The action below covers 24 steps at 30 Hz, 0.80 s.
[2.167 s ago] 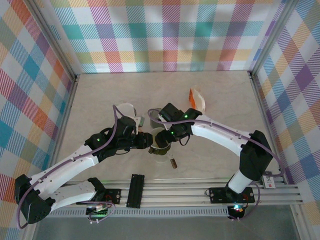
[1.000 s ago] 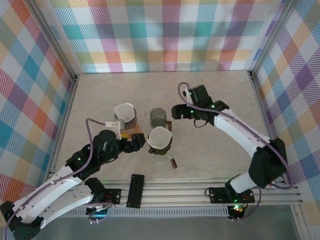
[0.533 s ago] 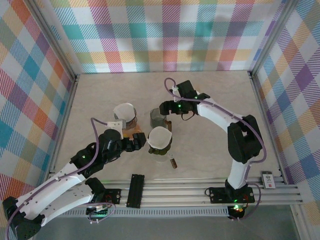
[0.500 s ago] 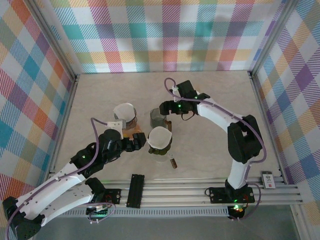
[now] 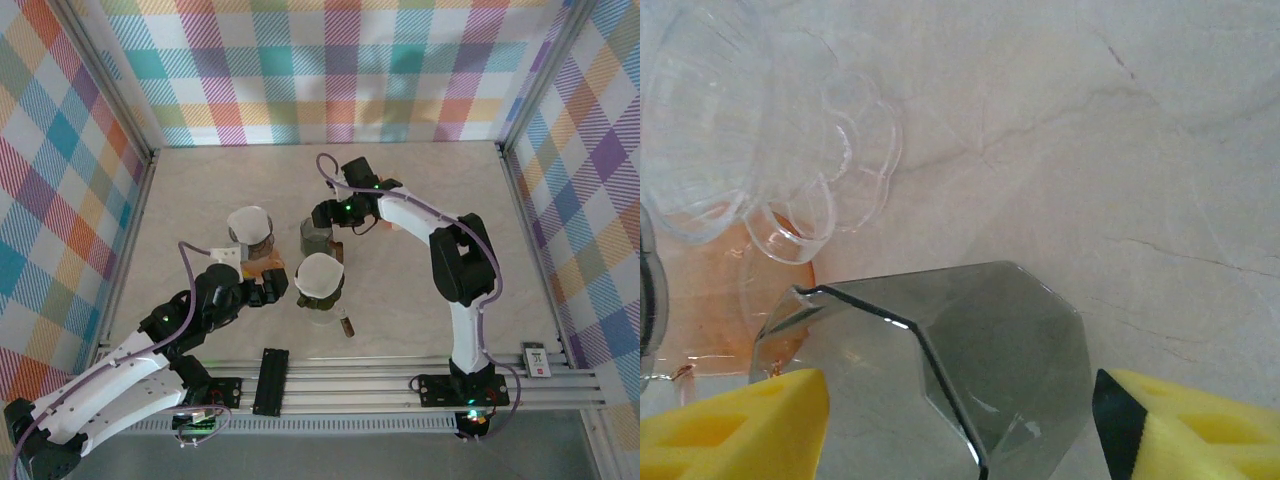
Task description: Place the coffee filter in the dripper
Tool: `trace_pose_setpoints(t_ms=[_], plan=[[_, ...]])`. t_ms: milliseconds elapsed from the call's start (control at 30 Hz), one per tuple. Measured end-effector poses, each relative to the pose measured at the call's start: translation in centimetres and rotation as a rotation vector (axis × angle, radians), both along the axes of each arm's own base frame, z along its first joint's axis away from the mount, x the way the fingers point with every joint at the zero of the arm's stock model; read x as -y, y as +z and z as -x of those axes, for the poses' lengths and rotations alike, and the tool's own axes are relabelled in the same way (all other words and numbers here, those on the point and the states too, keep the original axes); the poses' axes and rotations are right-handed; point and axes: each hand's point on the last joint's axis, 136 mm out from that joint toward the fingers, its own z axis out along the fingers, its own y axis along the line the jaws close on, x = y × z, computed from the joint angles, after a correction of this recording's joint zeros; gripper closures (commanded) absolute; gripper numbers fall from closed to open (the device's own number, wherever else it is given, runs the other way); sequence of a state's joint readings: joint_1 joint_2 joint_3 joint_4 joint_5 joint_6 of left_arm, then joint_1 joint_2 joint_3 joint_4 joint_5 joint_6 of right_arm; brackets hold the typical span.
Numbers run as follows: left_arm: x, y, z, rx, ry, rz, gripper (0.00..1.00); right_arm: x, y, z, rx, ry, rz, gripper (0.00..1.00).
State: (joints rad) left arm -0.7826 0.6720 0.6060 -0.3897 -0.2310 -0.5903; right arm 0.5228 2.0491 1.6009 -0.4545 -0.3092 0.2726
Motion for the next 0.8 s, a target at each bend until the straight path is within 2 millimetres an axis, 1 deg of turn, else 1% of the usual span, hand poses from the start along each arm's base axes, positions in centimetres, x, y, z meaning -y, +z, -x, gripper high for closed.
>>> trace_pose_setpoints(t_ms=[133,233,433,500,667,800], plan=[[0.0,0.0,0.0,0.000,0.000,0.000,0.00,-0.1,0.1,0.2,-0.005,0.005,0.006,0.42],[-0.1,0.0,0.0,0.002,0.005,-0.002,0.00,-0.4,0.1,0.4,-0.002,0.016,0.010,0.52],[-0.2,0.2,0.0,0.008,0.006,0.003,0.00,-0.5,-0.5,0.7,-0.007,0.025,0.034,0.65],[-0.2,0.2,0.1,0.008,0.006,0.004,0.00,-0.6,-0.7,0.8,-0.007,0.025,0.042,0.70],[-0.3,0.3,0.1,0.010,0.006,0.006,0.00,-0.6,-0.8,0.6,0.011,0.015,0.061,0.79],[-0.3,0.4,0.1,0.010,0.007,0.009,0.00,0.1,-1.1,0.4,0.020,-0.012,0.094,0.85]])
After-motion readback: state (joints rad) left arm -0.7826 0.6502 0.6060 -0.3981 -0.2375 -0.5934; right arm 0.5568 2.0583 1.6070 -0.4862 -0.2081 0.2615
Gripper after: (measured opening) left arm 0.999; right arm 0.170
